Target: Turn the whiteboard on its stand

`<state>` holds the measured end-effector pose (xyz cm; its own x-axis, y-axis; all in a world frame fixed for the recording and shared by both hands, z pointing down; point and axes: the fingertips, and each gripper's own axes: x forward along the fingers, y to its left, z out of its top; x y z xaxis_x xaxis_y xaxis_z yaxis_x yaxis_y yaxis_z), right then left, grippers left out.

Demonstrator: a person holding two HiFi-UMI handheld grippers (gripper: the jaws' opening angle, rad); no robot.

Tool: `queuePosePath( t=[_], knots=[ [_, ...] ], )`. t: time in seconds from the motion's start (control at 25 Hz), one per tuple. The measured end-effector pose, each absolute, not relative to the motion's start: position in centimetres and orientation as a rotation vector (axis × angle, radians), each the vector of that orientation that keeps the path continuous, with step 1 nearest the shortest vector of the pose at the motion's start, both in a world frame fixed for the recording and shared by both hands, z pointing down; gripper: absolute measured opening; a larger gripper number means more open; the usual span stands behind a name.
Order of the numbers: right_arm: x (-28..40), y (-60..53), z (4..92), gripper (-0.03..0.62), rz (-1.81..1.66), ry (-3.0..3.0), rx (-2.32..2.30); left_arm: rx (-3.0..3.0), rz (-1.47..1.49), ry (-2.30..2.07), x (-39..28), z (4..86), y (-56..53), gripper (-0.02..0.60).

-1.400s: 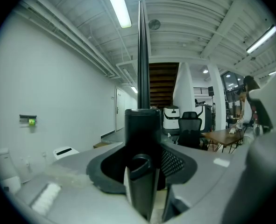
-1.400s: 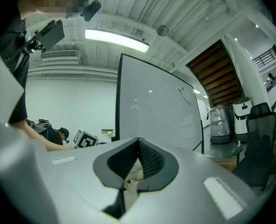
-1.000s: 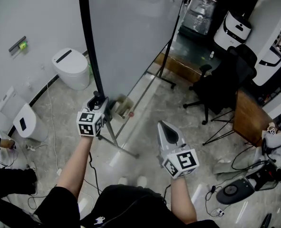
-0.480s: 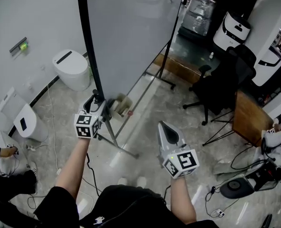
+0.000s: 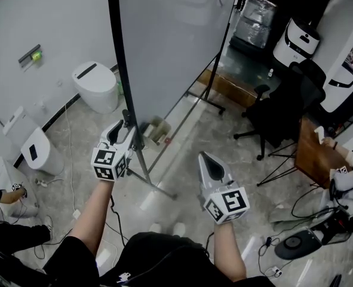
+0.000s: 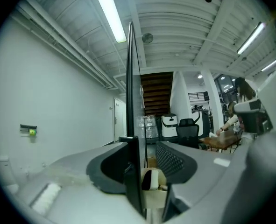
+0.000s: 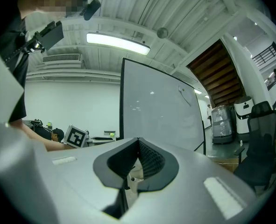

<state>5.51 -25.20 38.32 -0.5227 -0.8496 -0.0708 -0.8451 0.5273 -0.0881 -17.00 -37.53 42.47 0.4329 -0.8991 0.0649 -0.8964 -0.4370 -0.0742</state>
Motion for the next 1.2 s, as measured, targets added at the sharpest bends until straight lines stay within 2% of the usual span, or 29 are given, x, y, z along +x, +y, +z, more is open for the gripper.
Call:
queuePosePath(
  t=[0.4,0.68,1.2],
  knots=[
    [8.8,-24.4,37.7,0.008,-0.032,2.608,-1.564,-2.682,-0.01,1.492,-10.5,38.3,-35.6,0.07],
    [10.5,-23.5,37.7,0.008,-0.021,2.565,-1.635,-2.736,0.025,1.407,-7.0,37.8,-35.2,0.019],
    [12.8,-21.7,39.2,0.008,-0.042,2.523,-1.753,-2.862,0.037,1.25,-0.6,39.1,-31.9,0.003]
  ],
)
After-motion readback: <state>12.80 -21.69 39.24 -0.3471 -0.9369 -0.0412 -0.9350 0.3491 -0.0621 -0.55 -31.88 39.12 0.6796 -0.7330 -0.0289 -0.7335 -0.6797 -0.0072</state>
